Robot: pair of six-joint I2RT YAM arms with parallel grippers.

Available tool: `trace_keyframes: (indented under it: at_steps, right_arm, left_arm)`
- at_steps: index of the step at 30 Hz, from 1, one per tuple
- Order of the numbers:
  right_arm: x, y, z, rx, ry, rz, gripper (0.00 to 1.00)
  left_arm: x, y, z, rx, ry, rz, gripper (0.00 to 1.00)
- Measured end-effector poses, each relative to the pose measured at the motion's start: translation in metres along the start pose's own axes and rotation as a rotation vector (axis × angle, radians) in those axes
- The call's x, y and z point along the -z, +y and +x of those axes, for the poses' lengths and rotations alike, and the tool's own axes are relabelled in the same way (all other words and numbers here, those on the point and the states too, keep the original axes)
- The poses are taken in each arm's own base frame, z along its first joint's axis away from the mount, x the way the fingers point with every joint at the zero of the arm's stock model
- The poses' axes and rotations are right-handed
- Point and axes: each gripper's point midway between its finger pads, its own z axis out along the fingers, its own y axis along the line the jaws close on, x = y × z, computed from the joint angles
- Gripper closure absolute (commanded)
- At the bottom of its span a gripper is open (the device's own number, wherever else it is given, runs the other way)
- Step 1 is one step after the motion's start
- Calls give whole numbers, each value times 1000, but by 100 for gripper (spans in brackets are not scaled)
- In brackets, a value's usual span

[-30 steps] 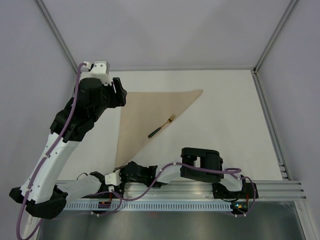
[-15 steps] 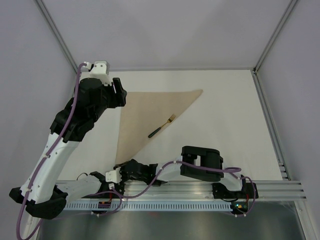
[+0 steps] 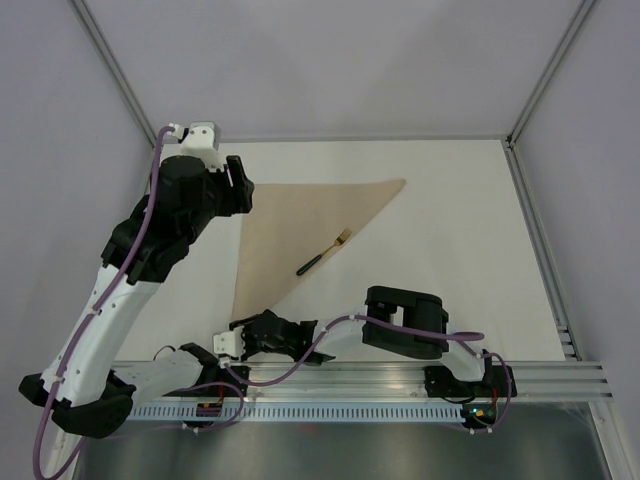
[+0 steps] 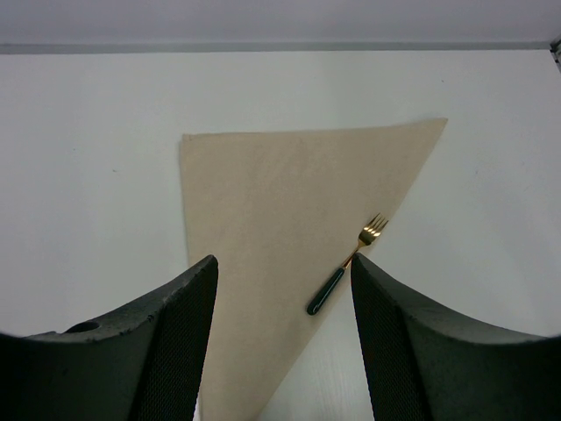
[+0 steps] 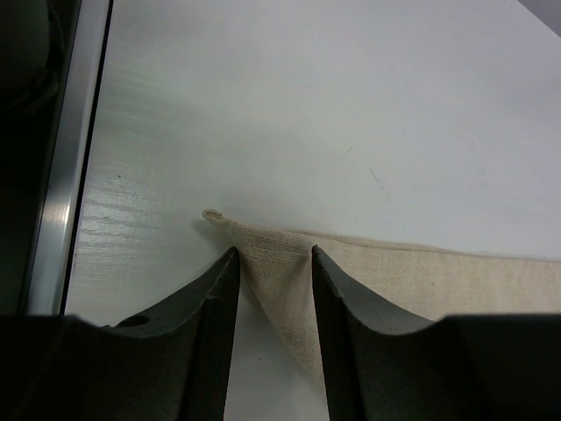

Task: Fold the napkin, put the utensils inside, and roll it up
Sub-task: Fold the napkin

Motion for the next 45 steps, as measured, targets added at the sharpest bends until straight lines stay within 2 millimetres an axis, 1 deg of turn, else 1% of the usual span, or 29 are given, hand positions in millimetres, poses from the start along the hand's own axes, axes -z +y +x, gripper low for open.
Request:
trace_keyframes:
  at_steps: [3, 7, 14, 21, 25, 33, 35, 40, 45]
  right_arm:
    - [1, 2, -1, -8, -3, -15, 55]
    - [0, 4, -2, -16, -4, -21, 58]
    - [-1, 4, -5, -20, -7, -33, 60]
    - [-2, 4, -7, -21, -8, -38, 68]
    - [-3, 3, -8, -25, -9, -39, 74]
    - [-2, 4, -4, -36, 5, -44, 88]
    - [-2, 3, -3, -40, 6, -45, 89]
    - [-3, -1, -1, -59, 10, -41, 92]
    - [-6, -14, -1, -94, 12, -20, 93]
  left_arm:
    - [-1, 0, 1, -2, 4, -2, 32]
    - [-3, 0, 3, -4, 10, -3, 32]
    - [-5, 0, 6, -7, 19, -6, 32]
    - [-6, 1, 9, -9, 25, -8, 32]
    - [-6, 1, 9, -9, 26, -8, 32]
    - [-7, 1, 10, -10, 27, -8, 32]
    - [-7, 1, 11, -11, 30, -9, 32]
    - [-8, 1, 14, -13, 37, -11, 32]
    - [-9, 1, 14, -14, 38, -12, 32]
